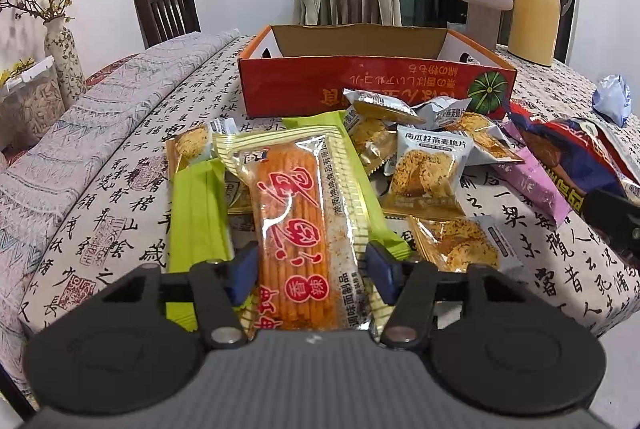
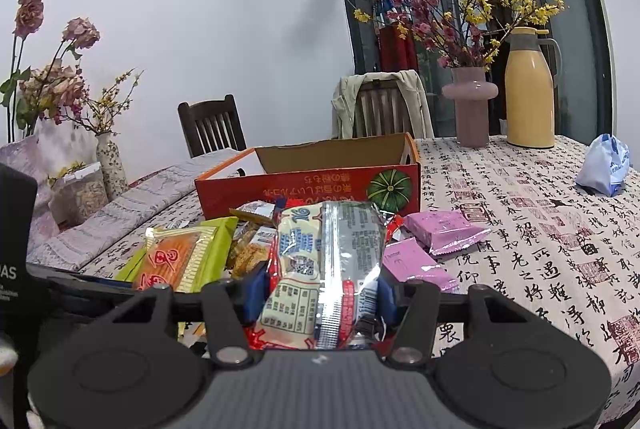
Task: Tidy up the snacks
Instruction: 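Grasp the orange dough-bar packet with the left tool while the right tool lifts the silver packet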
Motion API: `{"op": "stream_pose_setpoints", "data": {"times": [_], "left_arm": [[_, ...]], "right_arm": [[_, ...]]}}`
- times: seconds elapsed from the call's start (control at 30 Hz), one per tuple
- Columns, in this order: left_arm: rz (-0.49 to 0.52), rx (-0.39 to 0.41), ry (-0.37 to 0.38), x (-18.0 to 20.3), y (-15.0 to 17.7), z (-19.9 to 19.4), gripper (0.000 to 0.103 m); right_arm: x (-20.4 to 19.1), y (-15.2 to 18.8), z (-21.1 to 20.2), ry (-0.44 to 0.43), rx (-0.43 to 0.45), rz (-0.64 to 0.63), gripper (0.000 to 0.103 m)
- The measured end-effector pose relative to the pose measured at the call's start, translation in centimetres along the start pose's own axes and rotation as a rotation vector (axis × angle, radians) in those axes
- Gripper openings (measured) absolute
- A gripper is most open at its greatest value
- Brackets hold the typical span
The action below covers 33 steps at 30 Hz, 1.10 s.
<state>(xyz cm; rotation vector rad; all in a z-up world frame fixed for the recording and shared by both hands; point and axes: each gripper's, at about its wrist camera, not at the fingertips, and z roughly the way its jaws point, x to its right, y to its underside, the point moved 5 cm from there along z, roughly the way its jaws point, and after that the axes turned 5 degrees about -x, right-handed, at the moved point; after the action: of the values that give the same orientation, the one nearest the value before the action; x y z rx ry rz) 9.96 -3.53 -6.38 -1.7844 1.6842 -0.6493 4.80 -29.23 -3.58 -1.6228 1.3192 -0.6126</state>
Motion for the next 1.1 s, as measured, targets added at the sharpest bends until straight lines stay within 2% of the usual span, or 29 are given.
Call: {"op": "stream_pose_setpoints", "data": {"times": [0.37, 0.83, 1.1], "left_arm": [[-0.034, 0.018, 0.031, -1.2, -0.2, -0.5, 0.033], [-0.029, 0.076, 0.060, -1.8, -1.2, -1.7, 0.031], [-0.010, 0.158, 0.067, -2.1, -4.3, -3.2, 0.031]], "right_arm": [[0.1, 0.0, 0.2, -0.004, -0.005, 0.008, 0.053], [0.1, 0.0, 0.4, -0.002, -0.009, 0.006, 0.053], [0.2, -1.9, 1.4, 0.015, 0.013, -0.024, 0.053]]}}
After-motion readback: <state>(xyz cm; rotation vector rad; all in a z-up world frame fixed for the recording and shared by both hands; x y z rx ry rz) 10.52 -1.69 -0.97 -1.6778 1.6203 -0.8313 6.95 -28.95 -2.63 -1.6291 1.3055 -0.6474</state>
